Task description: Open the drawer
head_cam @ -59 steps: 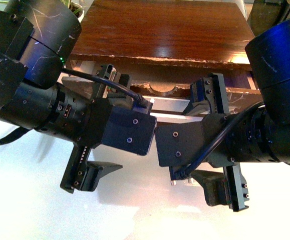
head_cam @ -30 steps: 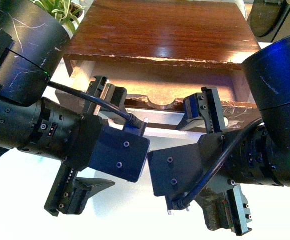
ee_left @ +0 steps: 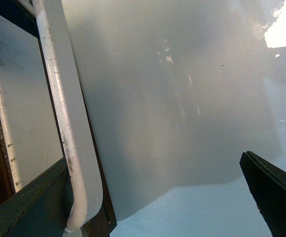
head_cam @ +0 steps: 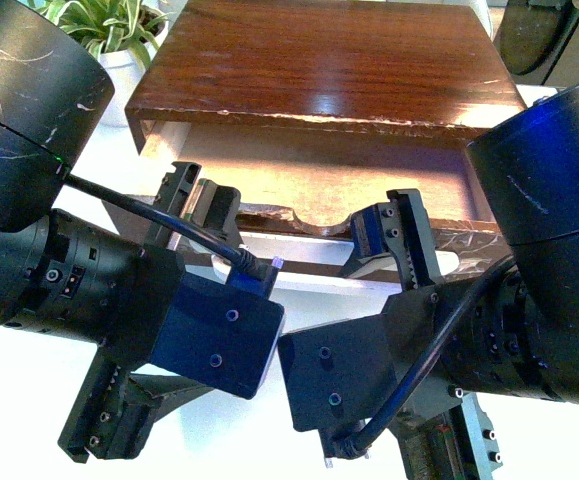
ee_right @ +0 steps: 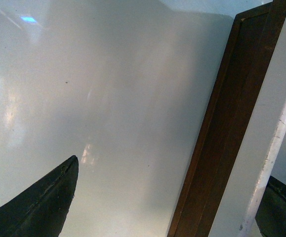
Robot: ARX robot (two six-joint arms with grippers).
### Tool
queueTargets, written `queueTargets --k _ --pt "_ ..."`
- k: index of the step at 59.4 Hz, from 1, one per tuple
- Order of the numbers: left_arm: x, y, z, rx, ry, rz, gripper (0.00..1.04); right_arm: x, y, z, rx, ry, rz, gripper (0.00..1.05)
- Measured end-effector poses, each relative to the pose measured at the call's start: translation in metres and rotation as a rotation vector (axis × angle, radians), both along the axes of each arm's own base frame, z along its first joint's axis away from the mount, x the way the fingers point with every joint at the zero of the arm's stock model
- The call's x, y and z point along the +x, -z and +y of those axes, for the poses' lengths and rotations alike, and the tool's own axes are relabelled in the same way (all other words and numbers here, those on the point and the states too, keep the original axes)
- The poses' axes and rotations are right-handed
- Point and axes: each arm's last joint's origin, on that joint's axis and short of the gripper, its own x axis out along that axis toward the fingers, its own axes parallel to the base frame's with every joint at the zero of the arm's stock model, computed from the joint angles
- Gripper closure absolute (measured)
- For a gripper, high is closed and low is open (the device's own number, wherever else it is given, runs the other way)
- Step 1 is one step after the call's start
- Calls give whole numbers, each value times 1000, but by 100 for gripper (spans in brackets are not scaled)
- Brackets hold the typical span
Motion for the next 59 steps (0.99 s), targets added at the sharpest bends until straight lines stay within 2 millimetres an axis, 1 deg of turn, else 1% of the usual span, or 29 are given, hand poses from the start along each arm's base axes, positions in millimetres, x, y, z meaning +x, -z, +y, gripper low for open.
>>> queueTargets --k 32,59 --pt "-3 0 1 3 9 3 8 -4 0 2 -17 -9 3 9" --pt "-3 -2 2 -10 4 10 8 -5 -1 1 4 6 -17 9"
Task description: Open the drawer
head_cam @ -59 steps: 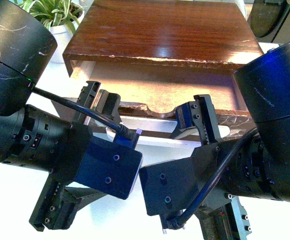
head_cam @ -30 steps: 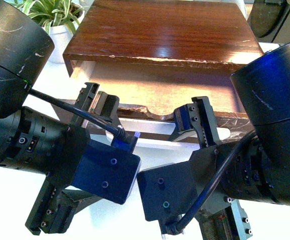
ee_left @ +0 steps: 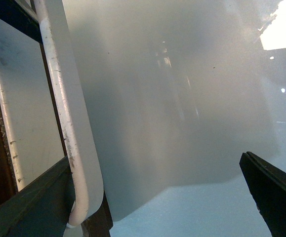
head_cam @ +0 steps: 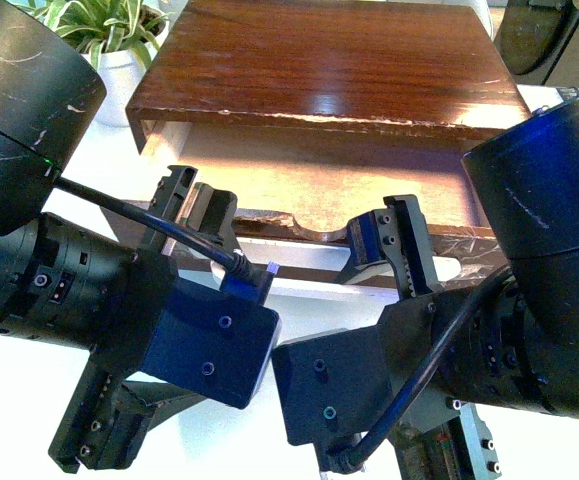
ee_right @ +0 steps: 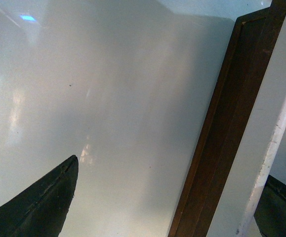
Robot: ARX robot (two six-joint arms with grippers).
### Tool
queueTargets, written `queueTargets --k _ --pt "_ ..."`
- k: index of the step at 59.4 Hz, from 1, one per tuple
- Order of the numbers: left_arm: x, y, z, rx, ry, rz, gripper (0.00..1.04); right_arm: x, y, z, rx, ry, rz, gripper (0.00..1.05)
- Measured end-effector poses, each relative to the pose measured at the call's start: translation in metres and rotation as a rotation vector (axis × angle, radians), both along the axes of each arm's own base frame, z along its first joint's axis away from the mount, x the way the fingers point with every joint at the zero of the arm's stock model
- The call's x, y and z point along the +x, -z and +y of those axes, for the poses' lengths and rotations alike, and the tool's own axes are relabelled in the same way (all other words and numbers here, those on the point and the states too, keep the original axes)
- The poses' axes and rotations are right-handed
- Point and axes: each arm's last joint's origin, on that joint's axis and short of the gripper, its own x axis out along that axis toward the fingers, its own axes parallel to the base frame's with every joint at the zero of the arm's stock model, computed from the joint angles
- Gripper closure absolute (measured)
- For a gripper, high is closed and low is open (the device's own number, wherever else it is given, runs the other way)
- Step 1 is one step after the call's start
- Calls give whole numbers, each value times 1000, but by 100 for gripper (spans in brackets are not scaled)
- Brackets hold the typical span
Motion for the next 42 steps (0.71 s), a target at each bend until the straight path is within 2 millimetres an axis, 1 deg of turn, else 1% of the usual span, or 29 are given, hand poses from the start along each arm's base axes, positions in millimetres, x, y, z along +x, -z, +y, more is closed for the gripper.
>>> queueTargets --k 13,26,42 --pt "0 -7 4 -30 -26 13 8 -1 -7 0 30 6 -4 9" --pt "0 -21 10 -71 -67 15 8 0 -17 1 79 18 -27 9" --pt "1 -35 18 -137 -106 38 8 1 -39 -6 155 55 -56 9"
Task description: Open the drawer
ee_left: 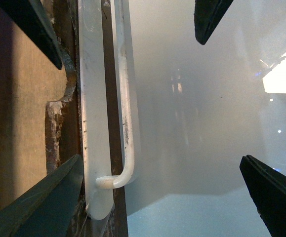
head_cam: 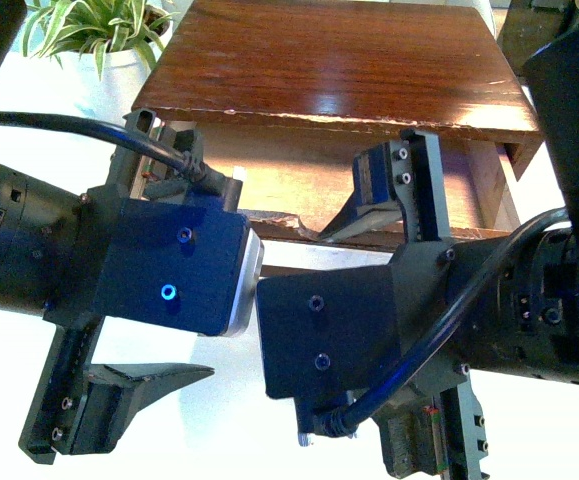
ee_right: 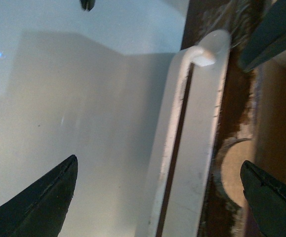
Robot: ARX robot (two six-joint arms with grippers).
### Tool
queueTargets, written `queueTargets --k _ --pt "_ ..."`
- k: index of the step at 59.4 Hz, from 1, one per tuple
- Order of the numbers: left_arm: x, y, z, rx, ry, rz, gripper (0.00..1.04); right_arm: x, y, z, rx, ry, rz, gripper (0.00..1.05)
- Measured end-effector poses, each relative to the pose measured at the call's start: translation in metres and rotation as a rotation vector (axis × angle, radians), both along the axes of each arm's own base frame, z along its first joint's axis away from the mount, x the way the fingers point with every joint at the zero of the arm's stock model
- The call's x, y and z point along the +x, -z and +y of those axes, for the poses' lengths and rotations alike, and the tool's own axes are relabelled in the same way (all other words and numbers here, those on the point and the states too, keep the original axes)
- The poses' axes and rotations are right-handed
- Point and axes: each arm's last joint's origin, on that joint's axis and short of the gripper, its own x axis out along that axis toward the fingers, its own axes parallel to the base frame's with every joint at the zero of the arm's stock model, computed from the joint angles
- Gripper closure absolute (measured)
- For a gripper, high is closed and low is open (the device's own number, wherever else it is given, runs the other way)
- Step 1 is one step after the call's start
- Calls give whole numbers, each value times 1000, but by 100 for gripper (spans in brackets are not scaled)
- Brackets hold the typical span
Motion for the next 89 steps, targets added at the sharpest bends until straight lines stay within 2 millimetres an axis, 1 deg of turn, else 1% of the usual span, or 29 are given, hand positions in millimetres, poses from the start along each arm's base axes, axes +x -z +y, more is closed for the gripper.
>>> queueTargets --k 11,21,23,31,42,48,54,56,62,63,65,68,72,76,81,89 --pt "-1 -13 13 -34 -24 23 8 -2 -18 -10 43 21 -16 9" --pt "-1 -26 31 -80 -69 44 8 -6 -27 -31 56 74 -18 9" --pt "2 -29 37 -98 -96 50 8 -6 -30 -37 70 96 -21 9" --pt "12 -38 52 -149 -182 57 8 -2 -41 -53 121 161 -28 9" --pt "36 -62 78 -275 -339 48 8 -3 -59 -77 210 275 -38 9" --pt "47 -76 97 -352 -445 48 8 -7 -72 -91 290 358 -55 9" --pt "55 -88 123 -425 -579 52 8 -14 -82 -107 385 472 -77 9" --pt "57 -92 135 -452 -636 55 8 -17 -84 -112 412 513 -83 9" --pt "60 -101 163 -525 -778 59 8 -25 -92 -129 503 675 -116 9" --pt "60 -102 166 -530 -789 54 8 -27 -94 -133 523 712 -127 9" --pt "61 -107 179 -578 -861 65 8 -32 -99 -141 581 805 -143 9" --pt "57 -115 199 -673 -941 94 8 -40 -106 -151 675 929 -162 9" --pt "48 -127 214 -774 -986 124 8 -49 -112 -156 767 1031 -173 9" --pt "38 -139 224 -852 -1006 148 8 -58 -116 -158 841 1099 -185 9" --pt "19 -154 234 -935 -1022 172 8 -70 -120 -155 923 1186 -221 9" --pt "-10 -158 243 -1021 -1034 234 8 -86 -124 -148 1015 1266 -277 9"
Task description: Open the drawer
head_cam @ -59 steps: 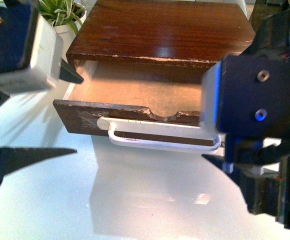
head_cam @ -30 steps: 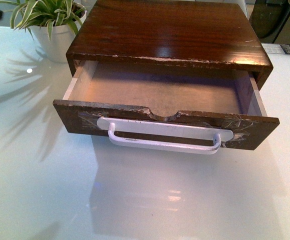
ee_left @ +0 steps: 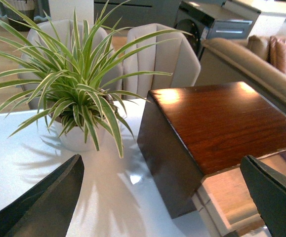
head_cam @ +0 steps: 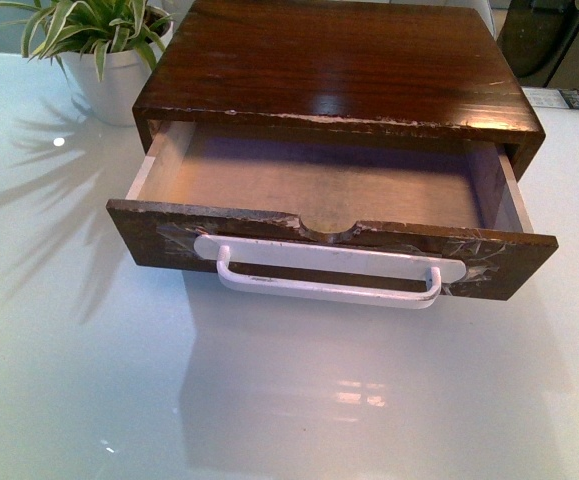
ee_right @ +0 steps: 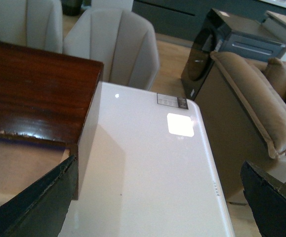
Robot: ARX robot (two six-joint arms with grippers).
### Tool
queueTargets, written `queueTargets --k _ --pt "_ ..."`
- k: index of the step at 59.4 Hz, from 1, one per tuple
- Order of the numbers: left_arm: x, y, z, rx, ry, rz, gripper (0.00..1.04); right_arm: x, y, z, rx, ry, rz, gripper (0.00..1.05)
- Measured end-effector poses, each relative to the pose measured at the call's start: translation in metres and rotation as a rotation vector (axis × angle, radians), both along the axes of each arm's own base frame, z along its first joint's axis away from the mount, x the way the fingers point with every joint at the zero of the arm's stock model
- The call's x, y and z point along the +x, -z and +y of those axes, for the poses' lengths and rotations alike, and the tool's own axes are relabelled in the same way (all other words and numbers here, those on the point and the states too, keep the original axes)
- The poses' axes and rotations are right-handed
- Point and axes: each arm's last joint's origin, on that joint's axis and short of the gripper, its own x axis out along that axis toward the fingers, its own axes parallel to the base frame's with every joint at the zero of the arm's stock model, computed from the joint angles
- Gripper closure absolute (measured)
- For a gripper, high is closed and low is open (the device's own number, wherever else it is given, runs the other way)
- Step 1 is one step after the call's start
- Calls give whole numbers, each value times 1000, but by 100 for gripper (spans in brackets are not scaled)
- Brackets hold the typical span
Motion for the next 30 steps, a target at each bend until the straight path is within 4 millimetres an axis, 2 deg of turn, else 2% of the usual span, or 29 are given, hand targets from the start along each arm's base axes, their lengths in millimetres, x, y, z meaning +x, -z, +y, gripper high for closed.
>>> queueTargets --k 6,12,19,21,24,30 --pt "-17 1 2 -55 3 13 8 -12 0 7 29 73 -47 9" --pt "-34 4 -4 -84 16 32 8 -20 2 9 74 112 -51 9" --pt "-41 8 -13 -82 24 39 9 -22 4 10 110 142 -63 9" --pt "-41 10 -16 -24 -76 4 14 -22 4 10 120 126 -69 9" --pt "-46 17 -28 80 -276 -100 25 -23 8 8 162 -1 -118 19" --pt "-60 29 -48 133 -455 -196 43 -27 20 4 181 -121 -131 37"
